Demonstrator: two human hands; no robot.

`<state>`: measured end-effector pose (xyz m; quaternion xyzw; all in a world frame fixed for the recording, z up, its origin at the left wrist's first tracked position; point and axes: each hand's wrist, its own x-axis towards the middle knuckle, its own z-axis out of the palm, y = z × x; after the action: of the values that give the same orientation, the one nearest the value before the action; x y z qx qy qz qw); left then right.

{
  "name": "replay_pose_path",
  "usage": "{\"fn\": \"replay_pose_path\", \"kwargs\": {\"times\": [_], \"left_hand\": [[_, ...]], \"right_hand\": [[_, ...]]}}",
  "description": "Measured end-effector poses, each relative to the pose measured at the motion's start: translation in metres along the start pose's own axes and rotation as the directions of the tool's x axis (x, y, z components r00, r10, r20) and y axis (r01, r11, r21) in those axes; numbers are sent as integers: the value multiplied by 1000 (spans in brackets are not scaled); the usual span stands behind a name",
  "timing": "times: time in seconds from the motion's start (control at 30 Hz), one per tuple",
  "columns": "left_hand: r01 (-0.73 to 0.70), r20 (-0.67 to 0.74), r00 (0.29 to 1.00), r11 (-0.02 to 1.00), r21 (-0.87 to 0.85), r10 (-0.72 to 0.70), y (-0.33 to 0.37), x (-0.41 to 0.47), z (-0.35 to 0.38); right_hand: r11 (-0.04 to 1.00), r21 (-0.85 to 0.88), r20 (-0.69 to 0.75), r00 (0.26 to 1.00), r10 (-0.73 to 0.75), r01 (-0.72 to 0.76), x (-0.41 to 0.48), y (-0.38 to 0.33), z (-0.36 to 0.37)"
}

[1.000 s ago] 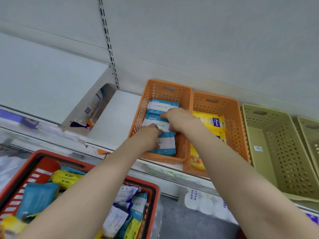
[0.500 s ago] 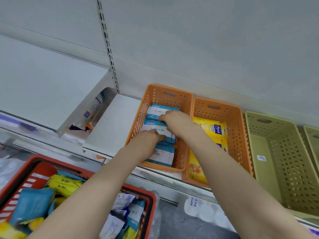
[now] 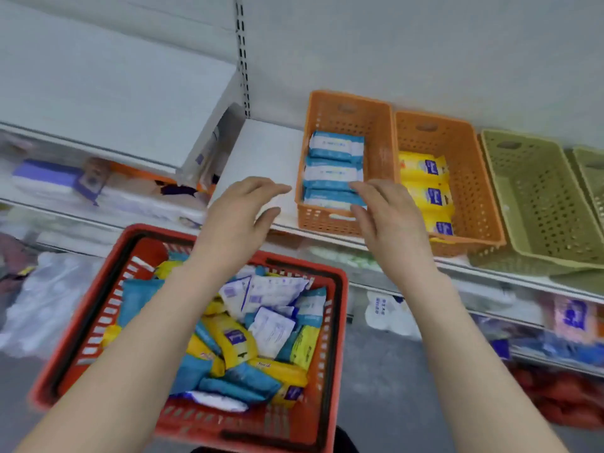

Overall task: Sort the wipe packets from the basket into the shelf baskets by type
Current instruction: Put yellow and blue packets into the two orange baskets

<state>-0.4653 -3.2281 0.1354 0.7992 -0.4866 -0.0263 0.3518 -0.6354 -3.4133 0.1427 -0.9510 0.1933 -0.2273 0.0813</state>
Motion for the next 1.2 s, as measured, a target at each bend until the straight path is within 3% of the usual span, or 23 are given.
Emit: {"fn": "replay_pose_path", "kwargs": {"times": [0.13, 0.23, 0.33, 0.43, 0.53, 0.6, 0.7, 0.8, 0.93, 1.03, 1.1, 1.17, 1.2], "left_hand": [[103, 62, 993, 994, 33, -105, -51, -77, -31], [194, 157, 965, 976, 101, -209, -87, -136, -40], [264, 211, 933, 954, 144, -291, -111, -186, -51], [248, 275, 917, 953, 171, -288, -125, -214, -58], [170, 393, 887, 962, 213, -243, -133, -221, -60], [198, 445, 847, 950, 241, -289, -137, -220, -59], [250, 462, 810, 926, 285, -361, -143, -218, -60], [257, 444, 821, 926, 275, -360, -143, -211, -64], [359, 333, 855, 917, 175, -398, -129, -204, -69], [558, 204, 821, 826, -87, -533, -123, -196, -70], [593, 111, 802, 757, -274, -588, -121, -188, -67], [607, 105, 770, 672, -424, -629, -117, -179, -63], [636, 174, 756, 646, -423, -630, -118, -177, -59]], "right_hand": [[988, 118, 6, 995, 101, -101, -73, -78, 24], [964, 165, 205, 964, 171, -207, -121, -129, 63], [927, 189, 470, 858, 205, -325, -145, -168, 96], [925, 174, 667, 731, 141, -337, -143, -196, 121], [901, 206, 711, 691, 131, -383, -129, -217, 143], [871, 223, 725, 672, 153, -438, -120, -224, 154], [827, 251, 756, 635, 157, -503, -112, -226, 156], [787, 287, 797, 591, 120, -547, -113, -228, 150], [688, 312, 751, 614, 244, -655, -115, -227, 146], [459, 391, 723, 575, 383, -798, -110, -214, 131], [335, 432, 702, 546, 458, -837, -108, -202, 122], [328, 433, 669, 543, 507, -839, -107, -193, 115], [353, 420, 650, 549, 525, -836, -107, -190, 112]]}}
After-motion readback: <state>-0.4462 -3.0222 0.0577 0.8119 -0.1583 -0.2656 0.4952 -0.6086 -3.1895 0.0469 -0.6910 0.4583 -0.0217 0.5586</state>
